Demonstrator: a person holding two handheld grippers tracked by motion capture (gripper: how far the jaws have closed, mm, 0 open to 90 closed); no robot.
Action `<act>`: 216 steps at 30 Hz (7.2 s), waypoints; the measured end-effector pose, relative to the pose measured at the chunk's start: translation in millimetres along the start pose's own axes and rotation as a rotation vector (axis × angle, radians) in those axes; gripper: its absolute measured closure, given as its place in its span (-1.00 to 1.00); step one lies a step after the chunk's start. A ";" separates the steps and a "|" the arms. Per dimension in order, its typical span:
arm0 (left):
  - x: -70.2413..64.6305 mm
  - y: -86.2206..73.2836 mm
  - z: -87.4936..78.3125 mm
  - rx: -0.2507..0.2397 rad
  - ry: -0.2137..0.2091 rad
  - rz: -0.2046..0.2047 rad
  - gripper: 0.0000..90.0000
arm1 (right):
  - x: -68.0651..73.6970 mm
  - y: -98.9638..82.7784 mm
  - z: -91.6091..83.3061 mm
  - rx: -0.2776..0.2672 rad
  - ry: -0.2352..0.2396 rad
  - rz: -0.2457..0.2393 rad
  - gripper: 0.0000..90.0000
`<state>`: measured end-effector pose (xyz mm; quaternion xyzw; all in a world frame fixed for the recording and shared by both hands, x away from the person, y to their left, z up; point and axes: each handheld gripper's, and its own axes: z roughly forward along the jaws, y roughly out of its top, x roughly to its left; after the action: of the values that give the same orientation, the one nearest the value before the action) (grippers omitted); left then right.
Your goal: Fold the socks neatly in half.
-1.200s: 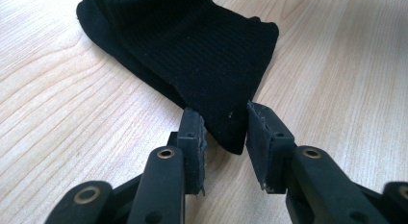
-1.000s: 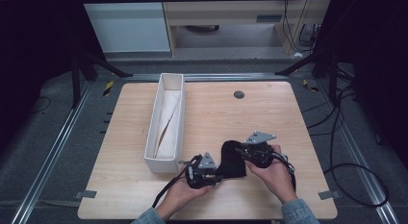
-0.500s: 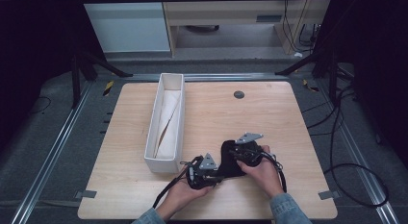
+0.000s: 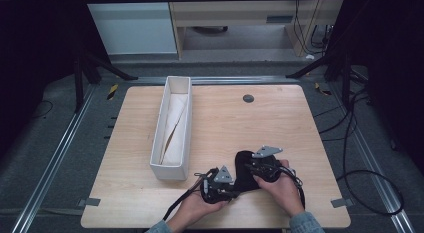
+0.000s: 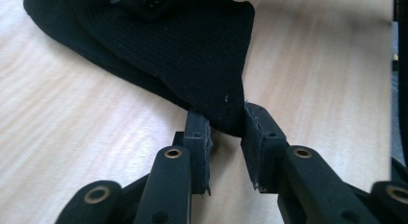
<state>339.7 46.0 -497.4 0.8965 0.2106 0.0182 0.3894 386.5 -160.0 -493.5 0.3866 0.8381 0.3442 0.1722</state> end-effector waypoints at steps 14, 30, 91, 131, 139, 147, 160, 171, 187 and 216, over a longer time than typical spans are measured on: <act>-4.1 5.0 -20.6 -0.022 0.069 0.052 0.25 | 8.0 -8.6 -32.0 -0.042 -0.050 -0.009 -0.07; 27.9 33.3 -26.7 -0.092 0.024 -0.024 -0.49 | 17.9 -29.6 -66.7 -0.093 0.001 -0.039 0.03; 62.0 51.7 39.2 -0.044 0.103 0.007 0.60 | 36.0 -47.6 -41.7 -0.034 0.065 -0.123 0.22; 56.2 42.1 32.0 -0.022 0.057 0.047 0.65 | 44.6 -33.6 -60.0 -0.064 0.082 -0.156 0.89; 50.9 38.1 29.6 -0.027 0.049 0.054 0.65 | 43.8 -30.1 -67.1 -0.081 0.081 -0.155 0.89; 50.7 35.2 29.0 -0.040 0.032 0.044 0.65 | 41.0 -23.7 -69.1 -0.096 0.080 -0.151 0.90; 47.8 32.3 26.6 -0.041 0.012 0.054 0.65 | 37.2 -13.9 -72.0 -0.114 0.062 -0.154 0.90; 49.5 31.6 24.7 -0.043 -0.001 0.039 0.65 | 34.9 -10.2 -73.4 -0.119 0.055 -0.151 0.91; 53.5 32.5 19.9 -0.026 0.042 0.049 0.87 | 35.1 -11.5 -79.2 -0.127 0.058 -0.146 0.91; 55.7 36.9 27.7 0.017 0.031 0.052 0.90 | -6.7 -6.4 -48.4 -0.052 0.012 -0.014 0.90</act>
<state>409.2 26.2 -498.0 0.9046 0.1934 0.0403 0.3777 360.5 -189.5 -463.8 0.3741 0.8324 0.3671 0.1796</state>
